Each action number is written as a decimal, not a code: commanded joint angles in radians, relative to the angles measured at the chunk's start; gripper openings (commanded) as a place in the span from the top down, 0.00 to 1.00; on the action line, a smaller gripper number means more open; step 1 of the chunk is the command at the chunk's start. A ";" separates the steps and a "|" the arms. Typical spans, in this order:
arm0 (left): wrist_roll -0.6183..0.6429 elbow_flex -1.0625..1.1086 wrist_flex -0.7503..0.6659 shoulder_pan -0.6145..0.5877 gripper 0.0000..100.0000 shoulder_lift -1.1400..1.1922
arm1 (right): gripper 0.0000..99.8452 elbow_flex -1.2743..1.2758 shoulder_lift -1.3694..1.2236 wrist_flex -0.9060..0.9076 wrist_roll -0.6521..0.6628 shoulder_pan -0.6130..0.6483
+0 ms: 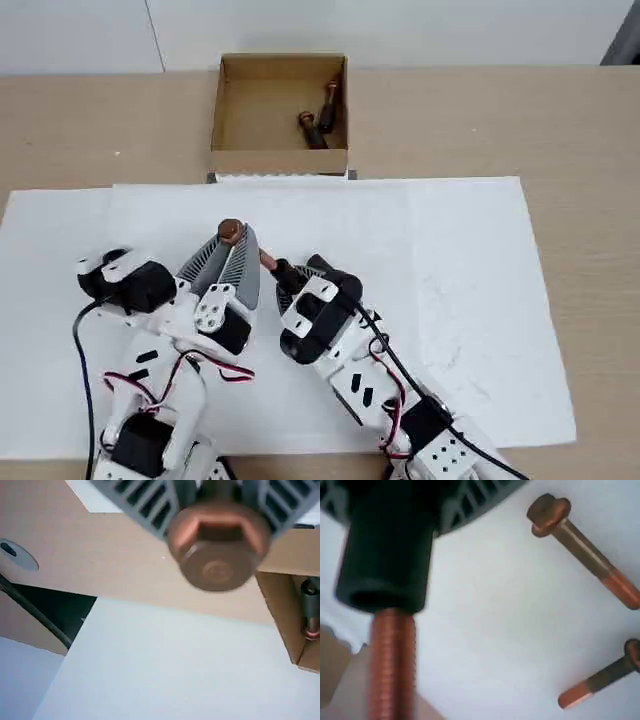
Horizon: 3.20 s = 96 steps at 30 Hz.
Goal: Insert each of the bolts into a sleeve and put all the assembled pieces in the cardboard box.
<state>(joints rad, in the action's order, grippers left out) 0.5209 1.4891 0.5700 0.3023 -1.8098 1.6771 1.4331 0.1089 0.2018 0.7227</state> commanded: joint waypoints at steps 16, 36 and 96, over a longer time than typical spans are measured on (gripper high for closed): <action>0.002 -0.015 0.063 0.066 1.00 -0.003 | 1.00 0.009 0.013 -0.031 0.018 0.030; -0.009 0.022 0.115 0.068 1.00 -0.002 | 1.00 0.008 0.013 -0.131 0.020 -0.002; -0.196 -0.329 0.433 -0.068 0.98 -0.003 | 1.00 0.014 0.010 -0.128 0.103 -0.004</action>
<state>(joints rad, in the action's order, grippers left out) 0.3168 1.2236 1.0058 0.2409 -1.8082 1.6771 1.4316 0.0123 0.3000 0.7288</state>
